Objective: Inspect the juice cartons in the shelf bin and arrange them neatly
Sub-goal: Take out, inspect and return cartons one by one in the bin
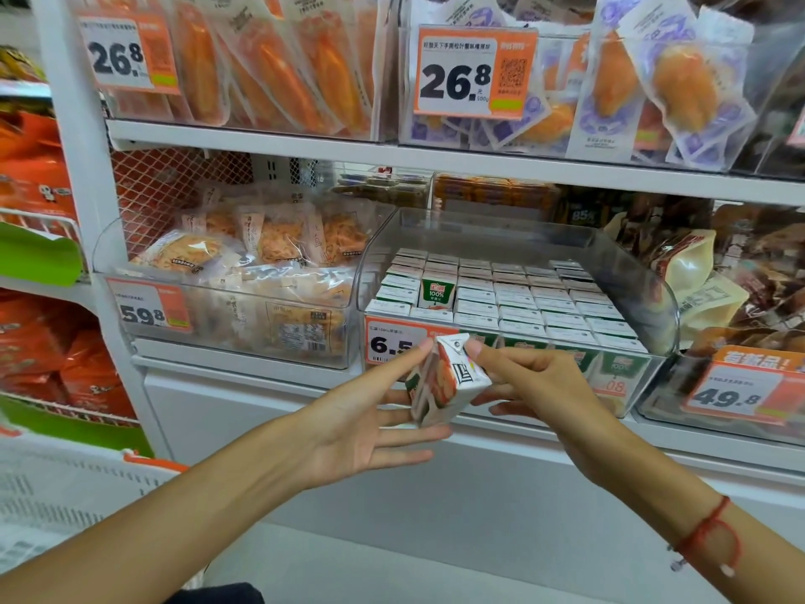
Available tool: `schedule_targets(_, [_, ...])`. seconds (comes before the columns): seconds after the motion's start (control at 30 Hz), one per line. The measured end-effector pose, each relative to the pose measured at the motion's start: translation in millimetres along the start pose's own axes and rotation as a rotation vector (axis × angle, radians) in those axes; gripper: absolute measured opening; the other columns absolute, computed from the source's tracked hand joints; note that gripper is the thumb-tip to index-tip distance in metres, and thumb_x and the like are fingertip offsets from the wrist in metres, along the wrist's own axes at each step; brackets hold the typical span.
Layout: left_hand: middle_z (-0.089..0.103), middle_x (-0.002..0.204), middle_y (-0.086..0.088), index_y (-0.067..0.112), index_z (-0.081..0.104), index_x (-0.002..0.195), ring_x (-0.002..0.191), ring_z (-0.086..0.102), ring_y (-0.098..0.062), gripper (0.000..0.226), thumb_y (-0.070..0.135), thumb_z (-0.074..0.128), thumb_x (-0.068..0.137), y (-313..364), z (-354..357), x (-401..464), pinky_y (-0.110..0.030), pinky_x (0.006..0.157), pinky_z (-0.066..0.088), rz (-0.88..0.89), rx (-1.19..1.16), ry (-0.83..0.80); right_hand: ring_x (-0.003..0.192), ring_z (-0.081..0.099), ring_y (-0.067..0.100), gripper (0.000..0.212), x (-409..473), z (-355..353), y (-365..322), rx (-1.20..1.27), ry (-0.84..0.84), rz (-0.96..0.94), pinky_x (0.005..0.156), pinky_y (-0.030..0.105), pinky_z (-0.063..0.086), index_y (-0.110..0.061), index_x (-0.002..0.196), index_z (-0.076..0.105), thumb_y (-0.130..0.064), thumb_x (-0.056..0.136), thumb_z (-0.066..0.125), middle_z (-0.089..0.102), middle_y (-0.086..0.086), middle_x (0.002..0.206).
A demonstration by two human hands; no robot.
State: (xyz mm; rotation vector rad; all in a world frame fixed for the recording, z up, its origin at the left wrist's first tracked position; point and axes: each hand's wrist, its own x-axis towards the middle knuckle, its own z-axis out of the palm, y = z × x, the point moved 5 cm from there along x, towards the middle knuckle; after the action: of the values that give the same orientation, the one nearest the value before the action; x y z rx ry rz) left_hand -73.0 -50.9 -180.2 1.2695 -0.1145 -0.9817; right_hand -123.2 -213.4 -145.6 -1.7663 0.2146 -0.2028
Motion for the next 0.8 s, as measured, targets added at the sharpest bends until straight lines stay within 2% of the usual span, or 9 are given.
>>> schedule_targets(0.07, [0.074,0.109,-0.010,0.022,0.061,0.122,0.099,0.072,-0.028,0.070,0.060,0.076,0.065,-2.4,-2.4,1.1,-0.041,0.077,0.061,-0.019,0.034,0.015,0.073,0.073,0.013,0.023,-0.9,0.2,3.8,0.013,0.000,0.073,0.055,0.015,0.054,-0.025,0.079,0.080,-0.045,0.081,0.069,0.077,-0.001,0.081])
schedule_targets(0.2, [0.075,0.107,-0.008,0.017,0.061,0.122,0.098,0.073,-0.024,0.078,0.064,0.076,0.061,-4.8,-5.5,2.9,-0.038,0.077,0.061,-0.059,0.059,0.044,0.076,0.073,0.014,0.027,-0.9,0.1,8.5,0.021,-0.004,0.137,0.056,0.016,0.053,-0.021,0.085,0.080,-0.045,0.080,0.070,0.077,0.000,0.084])
schedule_targets(0.33, [0.074,0.109,-0.012,0.012,0.060,0.122,0.095,0.074,-0.024,0.081,0.056,0.081,0.057,-2.9,-5.2,4.7,-0.034,0.073,0.062,-0.040,0.006,0.072,0.073,0.073,0.012,0.033,-0.7,0.8,6.5,0.049,-0.010,0.136,0.055,0.014,0.051,-0.020,0.088,0.079,-0.048,0.073,0.070,0.077,0.001,0.084])
schedule_targets(0.43, [0.071,0.112,-0.018,0.015,0.062,0.122,0.092,0.074,-0.028,0.075,0.038,0.087,0.056,2.8,-6.1,4.6,-0.033,0.071,0.062,0.064,-0.130,0.098,0.080,0.073,0.014,0.027,-1.6,3.8,6.4,0.082,-0.049,0.136,0.060,0.017,0.054,-0.022,0.092,0.079,-0.044,0.082,0.067,0.077,0.002,0.091])
schedule_targets(0.5, [0.072,0.114,-0.014,0.017,0.064,0.121,0.095,0.074,-0.023,0.076,0.032,0.089,0.051,7.8,-7.2,4.7,-0.028,0.077,0.061,0.167,-0.128,0.110,0.087,0.073,0.014,0.029,-2.7,6.9,6.2,0.109,-0.088,0.140,0.065,0.018,0.056,-0.024,0.096,0.079,-0.045,0.088,0.061,0.076,0.001,0.095])
schedule_targets(0.57, [0.071,0.117,-0.007,0.018,0.059,0.125,0.098,0.072,-0.019,0.086,0.029,0.090,0.045,12.7,-8.4,4.3,-0.023,0.080,0.059,0.274,-0.084,0.156,0.090,0.073,0.015,0.033,-3.0,9.6,6.6,0.151,-0.103,0.159,0.068,0.020,0.057,-0.024,0.096,0.079,-0.049,0.086,0.059,0.076,-0.001,0.098])
schedule_targets(0.63, [0.070,0.117,-0.003,0.022,0.056,0.124,0.099,0.072,-0.017,0.089,0.023,0.090,0.042,17.2,-11.0,4.0,-0.021,0.077,0.058,0.386,-0.072,0.226,0.093,0.072,0.018,0.036,-3.4,10.7,7.6,0.188,-0.106,0.168,0.070,0.021,0.058,-0.024,0.100,0.078,-0.051,0.081,0.062,0.076,-0.003,0.100])
schedule_targets(0.73, [0.065,0.126,0.005,0.030,0.060,0.118,0.115,0.064,-0.017,0.086,0.022,0.098,0.041,21.1,-9.6,1.4,-0.033,0.095,0.053,0.519,0.007,0.301,0.097,0.072,0.019,0.037,-4.5,12.5,7.7,0.173,-0.107,0.129,0.074,0.020,0.056,-0.028,0.111,0.074,-0.045,0.079,0.068,0.076,-0.003,0.103])
schedule_targets(0.8, [0.063,0.126,0.013,0.038,0.063,0.113,0.119,0.061,-0.015,0.077,0.029,0.097,0.045,21.3,-7.3,-1.4,-0.037,0.101,0.049,0.563,0.077,0.338,0.097,0.072,0.016,0.034,-4.9,14.6,7.0,0.177,-0.127,0.118,0.080,0.023,0.052,-0.030,0.113,0.072,-0.043,0.081,0.067,0.075,-0.003,0.104])
